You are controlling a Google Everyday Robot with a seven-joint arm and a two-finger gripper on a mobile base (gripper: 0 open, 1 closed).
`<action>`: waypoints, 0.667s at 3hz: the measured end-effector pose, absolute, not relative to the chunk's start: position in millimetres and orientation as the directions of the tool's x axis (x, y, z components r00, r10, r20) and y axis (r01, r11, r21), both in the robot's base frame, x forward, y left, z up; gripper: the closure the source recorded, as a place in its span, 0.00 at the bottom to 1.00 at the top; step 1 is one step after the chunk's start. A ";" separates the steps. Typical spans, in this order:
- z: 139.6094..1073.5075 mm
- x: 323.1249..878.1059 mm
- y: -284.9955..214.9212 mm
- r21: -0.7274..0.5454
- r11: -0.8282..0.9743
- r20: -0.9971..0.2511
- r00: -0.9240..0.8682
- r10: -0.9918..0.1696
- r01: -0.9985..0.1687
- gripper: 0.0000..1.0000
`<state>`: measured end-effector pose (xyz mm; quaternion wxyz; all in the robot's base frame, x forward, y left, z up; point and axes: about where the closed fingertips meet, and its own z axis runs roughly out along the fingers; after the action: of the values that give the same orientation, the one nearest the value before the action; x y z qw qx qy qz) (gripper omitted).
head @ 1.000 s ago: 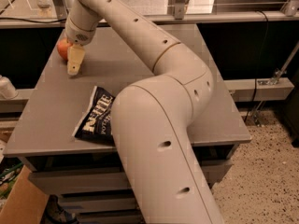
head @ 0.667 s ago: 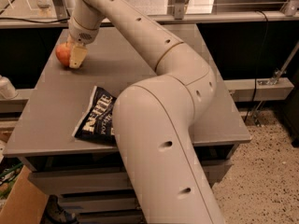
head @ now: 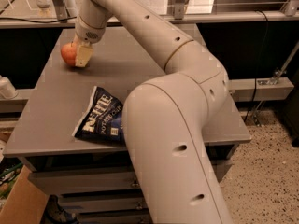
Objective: Move apple near rxbar chocolate
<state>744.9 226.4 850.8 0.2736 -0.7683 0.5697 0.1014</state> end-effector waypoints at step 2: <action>878.5 746.8 165.9 -0.323 -0.116 -0.457 0.262 -0.850 -0.939 1.00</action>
Offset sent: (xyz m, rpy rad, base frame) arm 0.0036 -0.1164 0.0562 -0.0098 -0.0472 -0.1769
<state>746.8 165.9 878.5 0.2817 -0.7428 0.6021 0.0796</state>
